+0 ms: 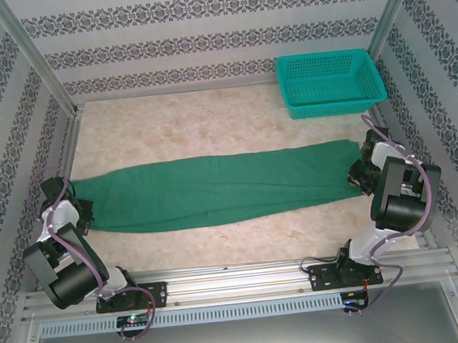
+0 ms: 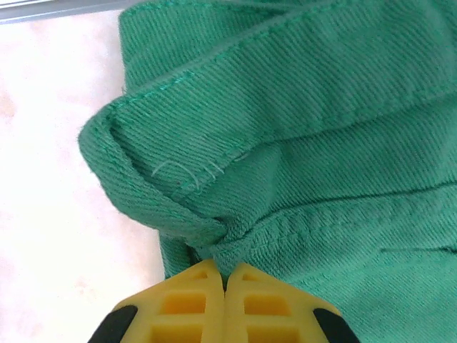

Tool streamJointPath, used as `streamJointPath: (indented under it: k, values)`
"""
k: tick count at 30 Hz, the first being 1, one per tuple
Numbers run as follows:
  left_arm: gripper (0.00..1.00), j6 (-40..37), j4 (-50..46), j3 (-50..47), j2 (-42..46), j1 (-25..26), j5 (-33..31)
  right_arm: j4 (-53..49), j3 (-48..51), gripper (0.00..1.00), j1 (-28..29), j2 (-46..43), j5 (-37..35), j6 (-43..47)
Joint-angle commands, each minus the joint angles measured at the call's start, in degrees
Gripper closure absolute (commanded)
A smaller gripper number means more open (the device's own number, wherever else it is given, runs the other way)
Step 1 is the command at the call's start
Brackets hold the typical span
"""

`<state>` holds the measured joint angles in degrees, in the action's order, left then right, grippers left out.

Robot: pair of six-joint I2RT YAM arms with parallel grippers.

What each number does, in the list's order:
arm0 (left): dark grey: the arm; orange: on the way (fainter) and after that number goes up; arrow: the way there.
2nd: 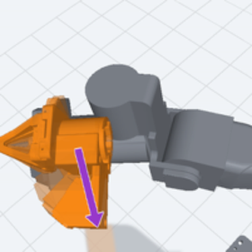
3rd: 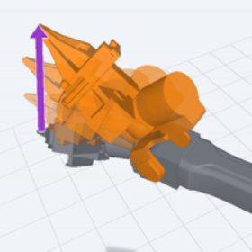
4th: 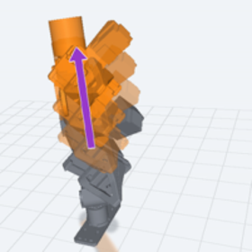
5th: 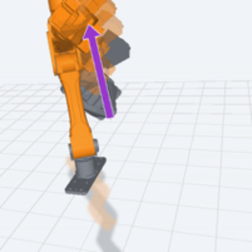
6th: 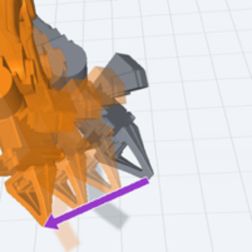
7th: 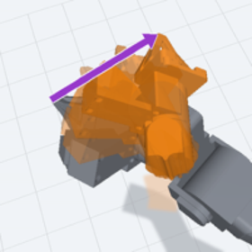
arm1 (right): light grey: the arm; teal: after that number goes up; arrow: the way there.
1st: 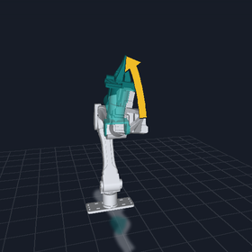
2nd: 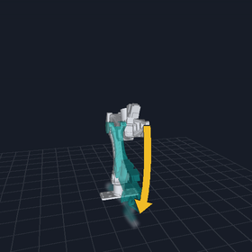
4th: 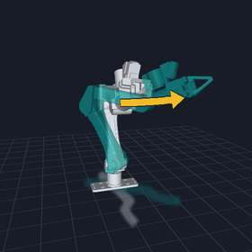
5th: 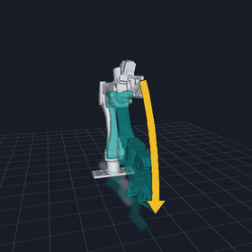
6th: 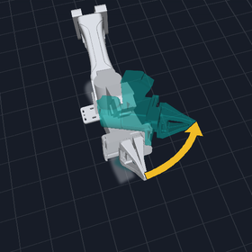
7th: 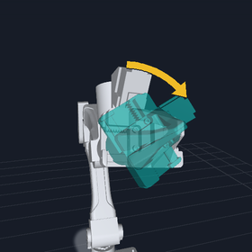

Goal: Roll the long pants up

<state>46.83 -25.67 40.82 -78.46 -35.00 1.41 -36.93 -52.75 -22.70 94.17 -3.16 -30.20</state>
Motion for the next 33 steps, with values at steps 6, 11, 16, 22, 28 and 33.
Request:
streamJointPath:
  k: [6,11,16,22,28,33]
  values:
    - [1.0,-0.68,1.64,2.25,4.92,-0.93,-4.0,0.69,1.44,1.0,0.64,-1.94,-0.04,-1.41]
    - [1.0,-1.6,-0.58,4.11,9.81,-1.11,-4.0,-0.46,0.56,1.0,0.46,-5.88,-1.32,-1.6]
    - [1.0,-1.46,-0.78,4.95,10.08,-2.2,-1.91,-1.48,-0.9,1.0,-0.66,-7.86,-1.43,-1.9]
    - [1.0,-1.84,-3.82,7.31,11.43,-4.1,-0.64,-2.08,-1.58,1.0,-2.95,-9.66,-1.77,-2.35]
    - [1.0,-2.66,-6.75,8.96,13.36,-5.2,-0.63,-1.08,0.88,1.0,-4.79,-14.38,-2.34,-3.19]
    - [1.0,-3.88,-9.5,9.46,15.25,-5.47,-0.23,-0.62,2.51,1.0,-4.99,-14.91,-0.75,-3.36]
